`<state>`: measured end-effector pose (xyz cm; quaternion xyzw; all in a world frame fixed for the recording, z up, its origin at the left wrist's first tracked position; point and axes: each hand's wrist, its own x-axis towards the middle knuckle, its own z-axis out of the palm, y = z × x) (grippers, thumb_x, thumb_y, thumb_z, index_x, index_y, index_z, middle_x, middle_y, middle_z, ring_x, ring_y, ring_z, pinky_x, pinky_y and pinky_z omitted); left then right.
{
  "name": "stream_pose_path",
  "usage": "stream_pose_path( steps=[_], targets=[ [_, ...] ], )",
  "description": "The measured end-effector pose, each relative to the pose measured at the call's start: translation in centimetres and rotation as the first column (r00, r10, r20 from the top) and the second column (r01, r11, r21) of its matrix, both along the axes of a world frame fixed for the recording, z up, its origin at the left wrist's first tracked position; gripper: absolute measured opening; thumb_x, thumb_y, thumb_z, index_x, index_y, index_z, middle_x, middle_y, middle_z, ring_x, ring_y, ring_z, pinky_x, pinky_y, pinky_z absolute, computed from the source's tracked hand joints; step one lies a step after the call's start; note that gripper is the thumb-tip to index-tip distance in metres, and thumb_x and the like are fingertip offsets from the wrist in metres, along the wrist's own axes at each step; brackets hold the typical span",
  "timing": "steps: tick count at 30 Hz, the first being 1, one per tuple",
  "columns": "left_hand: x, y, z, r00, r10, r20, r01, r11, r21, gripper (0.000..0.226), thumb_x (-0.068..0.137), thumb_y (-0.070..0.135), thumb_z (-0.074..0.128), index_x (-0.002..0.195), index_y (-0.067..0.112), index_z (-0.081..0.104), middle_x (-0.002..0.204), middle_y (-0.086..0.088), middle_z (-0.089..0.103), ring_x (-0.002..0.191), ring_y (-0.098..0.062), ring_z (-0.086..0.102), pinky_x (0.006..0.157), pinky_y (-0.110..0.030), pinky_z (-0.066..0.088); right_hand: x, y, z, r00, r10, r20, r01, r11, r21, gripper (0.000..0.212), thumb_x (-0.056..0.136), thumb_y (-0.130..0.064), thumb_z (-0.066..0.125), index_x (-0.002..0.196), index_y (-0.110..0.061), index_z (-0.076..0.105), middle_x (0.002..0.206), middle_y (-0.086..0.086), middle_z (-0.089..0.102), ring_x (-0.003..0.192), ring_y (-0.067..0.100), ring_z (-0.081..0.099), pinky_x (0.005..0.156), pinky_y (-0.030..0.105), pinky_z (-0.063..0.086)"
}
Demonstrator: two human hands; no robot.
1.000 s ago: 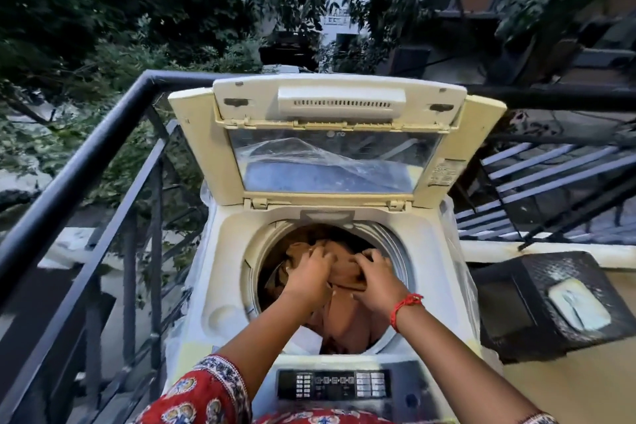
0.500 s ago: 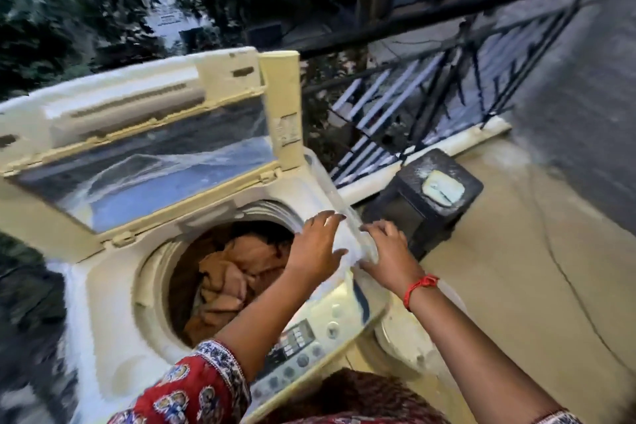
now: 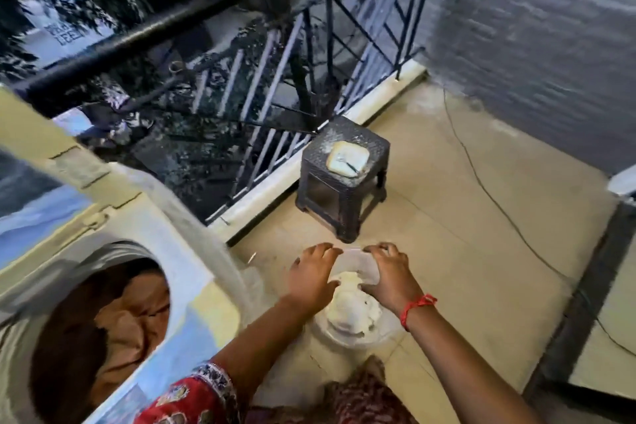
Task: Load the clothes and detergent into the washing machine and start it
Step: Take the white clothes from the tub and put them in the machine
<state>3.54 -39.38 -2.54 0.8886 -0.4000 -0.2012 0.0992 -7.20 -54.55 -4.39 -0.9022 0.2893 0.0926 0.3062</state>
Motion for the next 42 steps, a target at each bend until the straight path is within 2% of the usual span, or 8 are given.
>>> stream_pose_path(
  steps=[5, 16, 20, 22, 25, 31, 37, 42],
  targets=[
    [-2.1, -5.0, -6.1, 0.997, -0.027, -0.07, 0.041, 0.978, 0.205, 0.065, 0.084, 0.043, 0.064, 0.14, 0.034, 0.031, 0.152, 0.003, 0.031, 0.138, -0.023, 0.03, 0.108, -0.046, 0.038, -3.2, -5.1, -4.9, 0.993, 0.046, -0.113, -0.037, 0.996, 0.075, 0.08, 0.069, -0.037, 0.08, 0.137, -0.027, 0.041, 0.146, 0.005, 0.027, 0.128, 0.03, 0.031, 0.103, 0.034, 0.038],
    [-0.9, -8.6, -18.1, 0.992, -0.029, -0.124, 0.068, 0.943, 0.326, 0.084, 0.087, 0.035, 0.063, 0.15, 0.031, 0.009, 0.162, 0.001, 0.0, 0.148, -0.03, 0.0, 0.11, -0.049, 0.035, -2.7, -8.2, -17.5, 0.972, 0.136, -0.19, -0.117, 0.987, 0.107, 0.09, 0.074, -0.044, 0.075, 0.148, -0.03, 0.026, 0.157, 0.01, 0.014, 0.139, 0.033, 0.019, 0.105, 0.041, 0.041],
    [0.2, -8.6, -25.1, 0.988, -0.093, -0.126, 0.136, 0.911, 0.389, 0.094, 0.086, 0.031, 0.066, 0.152, 0.027, 0.0, 0.162, 0.0, -0.009, 0.148, -0.033, -0.008, 0.114, -0.051, 0.029, -1.2, -7.6, -25.3, 0.963, 0.168, -0.21, -0.145, 0.982, 0.121, 0.092, 0.073, -0.044, 0.075, 0.149, -0.028, 0.025, 0.157, 0.012, 0.011, 0.141, 0.035, 0.018, 0.107, 0.045, 0.038],
    [0.7, -8.5, -28.6, 0.987, -0.114, -0.118, 0.153, 0.893, 0.422, 0.097, 0.085, 0.031, 0.067, 0.152, 0.026, -0.003, 0.162, 0.0, -0.01, 0.148, -0.033, -0.008, 0.112, -0.05, 0.031, -0.4, -7.2, -28.8, 0.958, 0.167, -0.232, -0.142, 0.982, 0.122, 0.098, 0.07, -0.047, 0.078, 0.149, -0.03, 0.023, 0.157, 0.012, 0.009, 0.141, 0.036, 0.017, 0.105, 0.048, 0.039],
    [1.3, -8.3, -34.4, 0.985, -0.117, -0.125, 0.161, 0.881, 0.445, 0.1, 0.084, 0.032, 0.068, 0.152, 0.025, -0.005, 0.162, -0.001, -0.009, 0.148, -0.034, -0.006, 0.11, -0.049, 0.034, 0.7, -6.5, -34.8, 0.955, 0.143, -0.261, -0.114, 0.986, 0.121, 0.103, 0.067, -0.049, 0.08, 0.148, -0.035, 0.018, 0.155, 0.009, 0.007, 0.139, 0.037, 0.018, 0.101, 0.051, 0.043],
    [2.1, -7.6, -46.2, 0.973, -0.162, -0.162, 0.222, 0.849, 0.479, 0.099, 0.086, 0.029, 0.067, 0.152, 0.027, -0.006, 0.162, -0.002, -0.009, 0.148, -0.034, -0.007, 0.112, -0.045, 0.029, 2.4, -5.2, -46.6, 0.934, 0.149, -0.324, -0.112, 0.985, 0.129, 0.108, 0.065, -0.056, 0.078, 0.149, -0.039, 0.012, 0.158, 0.01, 0.005, 0.141, 0.038, 0.015, 0.105, 0.052, 0.04],
    [1.8, -8.3, -56.7, 0.963, -0.196, -0.184, 0.262, 0.841, 0.474, 0.103, 0.083, 0.032, 0.071, 0.151, 0.027, -0.007, 0.162, -0.004, -0.007, 0.148, -0.033, -0.005, 0.113, -0.047, 0.031, 2.2, -4.2, -56.8, 0.896, 0.143, -0.421, -0.078, 0.983, 0.168, 0.115, 0.063, -0.061, 0.077, 0.148, -0.045, 0.0, 0.159, 0.004, -0.016, 0.144, 0.04, 0.0, 0.105, 0.063, 0.032],
    [1.0, -8.5, -62.9, 0.96, -0.209, -0.186, 0.274, 0.838, 0.472, 0.117, 0.077, 0.038, 0.076, 0.149, 0.034, -0.016, 0.158, 0.003, -0.025, 0.145, -0.033, -0.019, 0.11, -0.061, 0.023, 1.1, -3.0, -63.8, 0.854, 0.167, -0.492, -0.118, 0.985, 0.129, 0.125, 0.064, -0.058, 0.078, 0.143, -0.048, -0.019, 0.153, 0.003, -0.036, 0.143, 0.042, -0.016, 0.102, 0.071, 0.029]
  ],
)
